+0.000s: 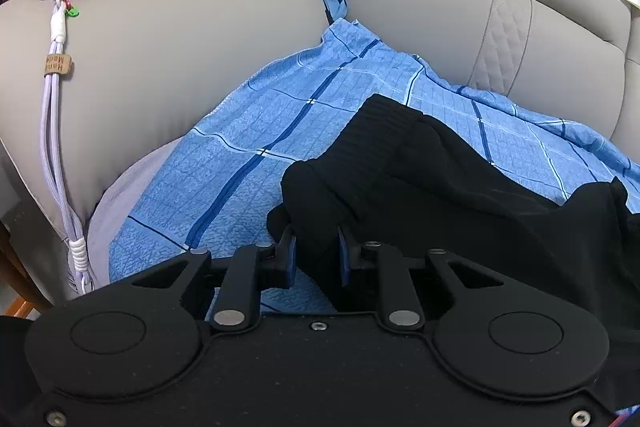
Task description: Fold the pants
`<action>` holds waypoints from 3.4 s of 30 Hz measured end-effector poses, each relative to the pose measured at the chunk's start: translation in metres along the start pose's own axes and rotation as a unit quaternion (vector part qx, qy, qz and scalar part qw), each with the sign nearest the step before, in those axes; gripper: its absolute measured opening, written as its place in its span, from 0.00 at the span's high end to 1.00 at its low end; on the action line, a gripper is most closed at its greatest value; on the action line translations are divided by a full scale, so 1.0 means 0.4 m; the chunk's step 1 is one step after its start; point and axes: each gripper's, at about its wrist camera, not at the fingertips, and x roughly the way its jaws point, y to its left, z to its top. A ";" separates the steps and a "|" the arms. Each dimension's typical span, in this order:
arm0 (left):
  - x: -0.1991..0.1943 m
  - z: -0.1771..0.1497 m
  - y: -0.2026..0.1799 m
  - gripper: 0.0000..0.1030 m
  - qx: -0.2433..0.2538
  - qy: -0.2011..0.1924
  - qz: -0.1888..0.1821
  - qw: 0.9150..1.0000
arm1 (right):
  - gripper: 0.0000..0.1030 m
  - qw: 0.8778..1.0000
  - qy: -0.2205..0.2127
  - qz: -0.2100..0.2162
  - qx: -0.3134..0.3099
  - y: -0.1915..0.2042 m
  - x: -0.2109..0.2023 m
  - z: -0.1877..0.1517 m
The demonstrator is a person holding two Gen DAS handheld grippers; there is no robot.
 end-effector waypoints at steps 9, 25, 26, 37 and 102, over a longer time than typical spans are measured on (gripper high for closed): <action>0.003 0.002 0.006 0.81 0.000 -0.003 0.002 1.000 | 0.96 0.997 0.047 0.019 0.066 -0.008 0.181 -0.007; 0.031 0.050 0.016 0.67 0.018 0.007 -0.015 1.000 | 0.97 0.984 -0.107 -0.101 0.099 -0.073 0.170 0.066; 0.024 0.050 0.019 0.59 0.016 0.009 -0.019 1.000 | 0.95 0.986 -0.104 -0.079 0.100 -0.077 0.160 0.076; -0.034 0.083 0.070 0.24 -0.062 0.000 -0.066 0.996 | 0.41 0.983 -0.059 0.093 -0.145 0.132 -0.039 -0.192; 0.162 0.091 -0.025 0.80 -0.063 -0.013 0.084 0.994 | 0.98 0.782 -0.172 -0.380 0.463 -0.954 -0.413 -0.487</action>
